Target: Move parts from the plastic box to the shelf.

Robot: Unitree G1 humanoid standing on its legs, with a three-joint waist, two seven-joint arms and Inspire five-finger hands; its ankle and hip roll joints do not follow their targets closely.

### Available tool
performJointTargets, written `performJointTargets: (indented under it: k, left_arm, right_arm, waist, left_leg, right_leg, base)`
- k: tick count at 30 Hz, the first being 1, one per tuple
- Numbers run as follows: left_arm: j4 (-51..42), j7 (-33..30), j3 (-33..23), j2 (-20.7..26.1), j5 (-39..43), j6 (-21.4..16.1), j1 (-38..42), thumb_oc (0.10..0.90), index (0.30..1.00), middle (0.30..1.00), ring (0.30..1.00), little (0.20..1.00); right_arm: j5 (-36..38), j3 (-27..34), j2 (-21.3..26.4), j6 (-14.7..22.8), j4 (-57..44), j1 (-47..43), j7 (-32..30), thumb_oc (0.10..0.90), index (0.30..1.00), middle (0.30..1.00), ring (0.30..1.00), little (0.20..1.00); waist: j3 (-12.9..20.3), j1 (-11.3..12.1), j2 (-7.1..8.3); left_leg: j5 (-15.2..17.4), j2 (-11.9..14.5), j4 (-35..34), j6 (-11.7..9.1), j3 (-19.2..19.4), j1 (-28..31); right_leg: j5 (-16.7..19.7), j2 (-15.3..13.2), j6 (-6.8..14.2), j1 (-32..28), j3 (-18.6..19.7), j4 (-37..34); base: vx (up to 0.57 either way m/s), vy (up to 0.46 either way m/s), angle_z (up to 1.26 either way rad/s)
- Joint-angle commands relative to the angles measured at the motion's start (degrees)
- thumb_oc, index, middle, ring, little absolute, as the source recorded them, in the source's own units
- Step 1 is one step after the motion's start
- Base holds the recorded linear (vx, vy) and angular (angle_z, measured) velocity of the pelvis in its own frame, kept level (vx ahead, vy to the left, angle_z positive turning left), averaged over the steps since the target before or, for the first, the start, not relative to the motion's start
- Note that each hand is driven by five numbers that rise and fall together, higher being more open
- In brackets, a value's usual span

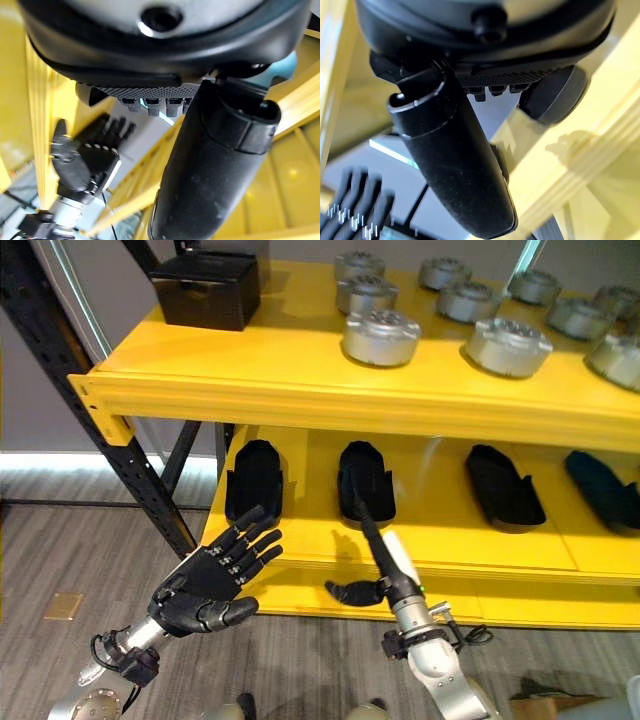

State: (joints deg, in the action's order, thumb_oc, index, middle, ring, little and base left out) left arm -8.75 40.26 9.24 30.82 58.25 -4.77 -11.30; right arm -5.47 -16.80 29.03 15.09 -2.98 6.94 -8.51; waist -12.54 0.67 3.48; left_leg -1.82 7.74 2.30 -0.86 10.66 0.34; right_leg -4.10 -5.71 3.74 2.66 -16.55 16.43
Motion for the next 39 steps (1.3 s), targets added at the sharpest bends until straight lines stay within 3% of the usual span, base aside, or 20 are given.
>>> performJointTargets:
  k: [1,4,8,11,15,18,20,21,22,24,25,26,27,28,35,39]
  left_arm:
    - [-6.84,-1.67,3.22,-1.82,1.36,-4.87,8.08,0.900,1.000,1.000,1.000,1.000]
    - [-6.82,-2.22,4.43,-3.66,-0.14,-4.11,10.65,0.900,1.000,1.000,1.000,1.000]
    - [-7.48,-2.24,3.71,-3.91,-1.63,-2.32,8.94,0.900,1.000,1.000,1.000,1.000]
    - [-7.62,-2.50,3.37,-2.68,-1.22,-3.70,7.11,0.900,1.000,1.000,1.000,1.000]
    - [-8.13,-2.10,3.68,-2.61,-0.04,-4.26,6.84,0.900,1.000,1.000,1.000,1.000]
    - [-8.31,-2.47,4.31,-2.82,-0.33,-4.64,7.00,0.900,1.000,1.000,1.000,1.000]
    - [-8.74,-3.15,4.50,-2.63,-0.80,-5.24,6.72,0.900,1.000,1.000,1.000,1.000]
    - [-8.79,-3.61,4.03,-2.24,-1.61,-4.90,6.73,0.900,1.000,1.000,1.000,1.000]
    - [-8.81,-3.62,4.04,-2.26,-1.62,-4.89,6.73,0.900,1.000,1.000,1.000,1.000]
    - [-8.08,-2.36,3.48,-1.69,-3.52,-3.49,7.07,0.900,1.000,1.000,1.000,1.000]
    - [-7.62,-1.18,3.40,-1.41,-4.12,-2.77,7.23,0.900,1.000,1.000,1.000,1.000]
    - [-7.83,1.24,3.63,-0.01,-5.60,-1.84,7.43,0.900,1.000,1.000,1.000,1.000]
    - [-7.91,3.32,4.08,1.84,-6.41,-1.86,7.21,0.900,1.000,1.000,1.000,1.000]
    - [-7.49,3.89,4.91,2.97,-7.08,-1.91,7.45,0.900,1.000,1.000,1.000,1.000]
    - [-5.88,8.48,6.91,6.39,-6.42,0.88,10.21,0.900,1.000,1.000,1.000,1.000]
    - [-5.46,10.11,7.83,6.28,-8.24,1.50,10.04,0.900,1.000,1.000,1.000,1.000]
  right_arm:
    - [2.39,5.90,3.56,6.52,-5.89,-5.42,-1.31,0.900,1.000,1.000,1.000,1.000]
    - [2.44,5.16,3.42,6.31,-5.11,-6.25,-1.31,0.900,1.000,1.000,1.000,1.000]
    - [2.97,5.25,2.98,6.71,-4.29,-5.59,0.13,0.900,1.000,1.000,1.000,1.000]
    - [2.58,5.24,2.90,7.20,-4.94,-3.41,0.49,0.900,1.000,1.000,1.000,1.000]
    - [1.55,5.31,3.44,7.25,-4.82,-2.74,0.04,0.900,1.000,1.000,1.000,1.000]
    - [1.44,5.98,3.74,7.99,-4.84,-1.87,0.88,0.900,1.000,1.000,1.000,1.000]
    - [2.40,6.48,4.58,8.24,-5.33,-1.20,3.01,0.900,1.000,1.000,1.000,1.000]
    - [4.06,6.87,5.53,7.38,-5.70,-0.88,5.77,0.900,1.000,1.000,1.000,1.000]
    - [4.10,6.90,5.55,7.35,-5.74,-0.85,5.81,0.900,1.000,1.000,1.000,1.000]
    - [5.10,7.53,7.70,6.51,-5.85,-0.42,6.76,0.900,1.000,1.000,1.000,1.000]
    - [6.52,7.77,8.65,6.02,-5.36,-0.98,7.02,0.900,1.000,1.000,1.000,1.000]
    - [7.24,7.50,9.44,5.73,-4.96,-2.17,6.21,0.900,1.000,1.000,1.000,1.000]
    - [6.62,8.00,9.30,5.03,-5.66,-1.65,6.38,0.900,1.000,1.000,1.000,1.000]
    - [6.55,7.89,9.24,2.82,-5.51,-1.68,7.06,0.900,1.000,1.000,1.000,1.000]
    - [3.71,7.95,8.37,-0.24,-2.44,-1.25,3.84,0.900,1.000,1.000,1.000,1.000]
    - [1.28,5.87,6.94,-2.03,-0.74,-3.91,2.27,0.900,1.000,1.000,1.000,1.000]
  waist:
    - [-0.77,-2.27,-0.89]
    - [-0.61,-2.75,-1.10]
    - [0.79,-3.95,-1.75]
    - [1.02,-5.37,-2.62]
    - [0.41,-6.94,-3.38]
    - [0.59,-7.97,-4.00]
    - [0.88,-8.35,-4.32]
    - [1.09,-8.44,-4.53]
    - [1.04,-8.45,-4.53]
    - [0.82,-8.33,-4.92]
    - [0.63,-8.10,-4.88]
    - [0.62,-7.84,-4.94]
    - [0.79,-8.23,-5.08]
    - [1.07,-8.37,-5.05]
    - [1.90,-7.66,-3.73]
    - [1.47,-6.80,-3.34]
  left_leg:
    - [4.83,-5.03,0.17,1.89,2.10,2.30]
    - [5.27,-5.71,1.88,1.69,0.90,1.61]
    - [7.55,-6.58,4.49,1.50,2.40,2.48]
    - [9.77,-7.14,7.87,2.00,4.64,1.95]
    - [10.34,-4.78,12.76,1.32,7.45,0.54]
    - [7.28,-1.94,10.43,-0.10,6.62,1.88]
    - [5.02,-0.09,5.47,-1.24,2.91,3.58]
    - [2.32,1.77,2.91,-2.44,1.04,4.01]
    - [2.25,1.76,2.77,-2.46,1.03,4.13]
    - [-3.26,5.36,0.18,-4.72,-2.93,3.39]
    - [-3.12,5.55,0.78,-4.93,-4.63,2.81]
    - [0.98,4.06,0.07,-4.61,-4.99,3.67]
    - [1.63,3.49,-1.04,-4.18,-3.45,4.61]
    - [1.64,2.89,-1.86,-3.90,-2.72,4.97]
    - [2.68,-1.13,-4.69,-1.10,-1.40,5.83]
    - [2.68,-1.17,-5.98,-0.73,2.85,7.59]
  right_leg:
    - [-1.48,2.35,0.10,-4.56,4.15,-7.38]
    - [0.45,2.35,-0.25,-5.69,6.23,-10.86]
    - [2.61,1.35,-0.13,-6.70,7.82,-14.43]
    - [2.63,0.80,-0.20,-6.36,8.89,-14.51]
    - [1.89,-0.34,-0.48,-5.62,9.20,-13.17]
    - [1.58,-0.89,-0.48,-5.28,10.24,-12.46]
    - [1.33,-1.24,0.04,-5.01,12.69,-12.08]
    - [1.28,-1.45,0.37,-4.92,13.78,-12.12]
    - [1.26,-1.44,0.36,-4.99,13.76,-12.12]
    - [1.07,-2.16,0.87,-5.20,15.65,-11.74]
    - [1.02,-2.80,1.03,-5.41,16.21,-11.50]
    - [1.50,-4.68,2.50,-5.32,16.61,-11.35]
    - [2.17,-6.05,3.51,-5.34,15.99,-11.46]
    - [2.86,-6.90,4.18,-5.55,15.40,-11.98]
    - [6.45,-10.33,7.53,-5.64,12.59,-14.09]
    - [7.40,-10.17,8.18,-3.48,8.76,-10.06]
  base:
    - [-0.03,-0.066,0.33]
    - [0.04,-0.100,0.27]
    - [0.11,-0.040,-0.03]
    - [0.04,0.027,-0.19]
    - [-0.01,0.099,-0.11]
    - [0.03,0.192,-0.04]
    - [0.06,0.286,0.06]
    - [0.05,0.239,-0.08]
    - [0.04,0.237,-0.35]
    - [0.03,0.334,-0.39]
    - [0.03,0.575,-0.33]
    - [0.01,0.658,-0.59]
    - [0.00,0.714,-0.65]
    - [-0.01,0.445,-0.49]
    - [-0.04,0.291,0.12]
    - [-0.04,0.101,-0.01]
